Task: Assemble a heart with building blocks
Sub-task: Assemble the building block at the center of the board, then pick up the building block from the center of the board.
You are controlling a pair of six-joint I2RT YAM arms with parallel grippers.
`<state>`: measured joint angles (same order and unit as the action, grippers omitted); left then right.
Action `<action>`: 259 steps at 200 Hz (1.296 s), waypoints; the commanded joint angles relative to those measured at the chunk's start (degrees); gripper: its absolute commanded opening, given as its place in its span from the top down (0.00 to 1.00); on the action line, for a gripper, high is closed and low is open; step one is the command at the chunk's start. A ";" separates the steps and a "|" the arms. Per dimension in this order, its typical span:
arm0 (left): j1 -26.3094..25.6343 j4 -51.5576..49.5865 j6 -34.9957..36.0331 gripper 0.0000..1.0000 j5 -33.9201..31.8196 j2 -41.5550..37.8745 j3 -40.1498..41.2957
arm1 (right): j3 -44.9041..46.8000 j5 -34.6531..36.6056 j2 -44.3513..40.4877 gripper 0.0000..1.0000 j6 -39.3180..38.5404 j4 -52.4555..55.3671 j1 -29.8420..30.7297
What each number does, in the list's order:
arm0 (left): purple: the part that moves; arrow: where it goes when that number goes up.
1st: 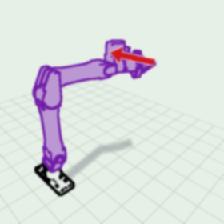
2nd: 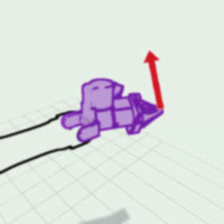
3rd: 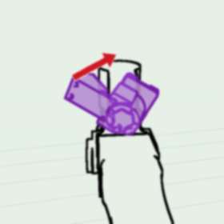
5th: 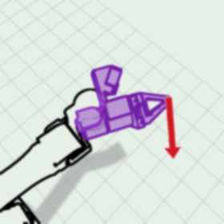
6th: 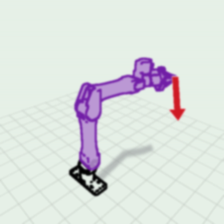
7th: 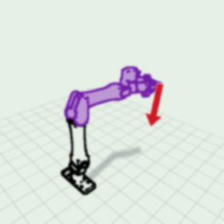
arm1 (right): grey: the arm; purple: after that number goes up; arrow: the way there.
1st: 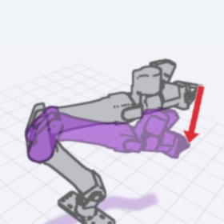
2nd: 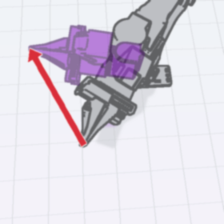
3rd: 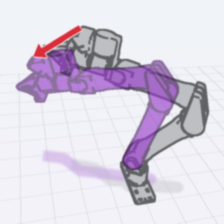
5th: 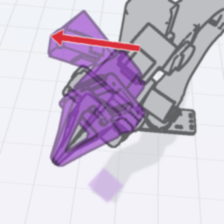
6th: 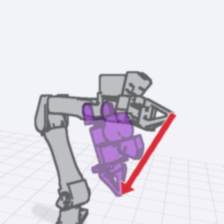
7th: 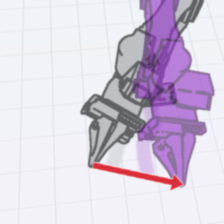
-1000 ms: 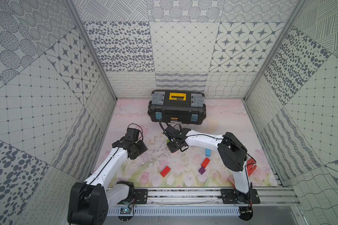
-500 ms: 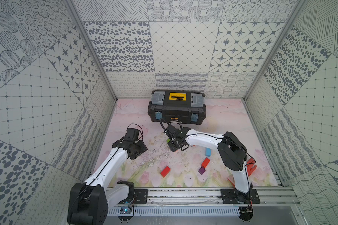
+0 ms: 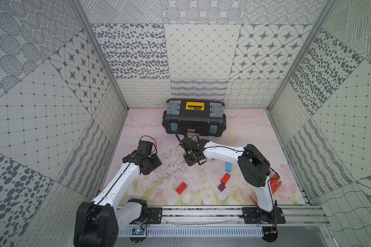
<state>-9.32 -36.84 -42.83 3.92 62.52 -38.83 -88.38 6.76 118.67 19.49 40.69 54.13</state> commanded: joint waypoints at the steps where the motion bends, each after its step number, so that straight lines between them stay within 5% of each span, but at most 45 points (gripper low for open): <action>1: 0.28 -0.86 1.35 0.42 -0.19 -0.80 0.24 | -1.01 0.87 1.31 0.48 -0.23 -0.29 -0.25; 79: -1.57 -2.90 1.92 0.40 1.81 -3.37 -0.72 | 2.73 3.99 -9.85 0.21 2.50 1.18 1.36; 117: -17.09 -1.31 1.98 0.39 2.60 -0.88 0.23 | 9.89 11.43 -19.50 0.18 10.15 4.23 -1.97; 190: -47.29 -6.02 3.95 0.34 1.93 4.42 -2.07 | 25.38 10.19 -33.95 0.16 15.30 3.14 -8.82; 259: -51.71 -8.92 4.98 0.43 -3.52 19.38 -5.97 | 29.35 8.64 -40.33 0.18 15.35 1.71 -13.84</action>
<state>-59.48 -40.69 -39.86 5.19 75.77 -42.74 -60.27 16.08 79.92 33.95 43.97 40.86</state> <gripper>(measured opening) 0.588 0.828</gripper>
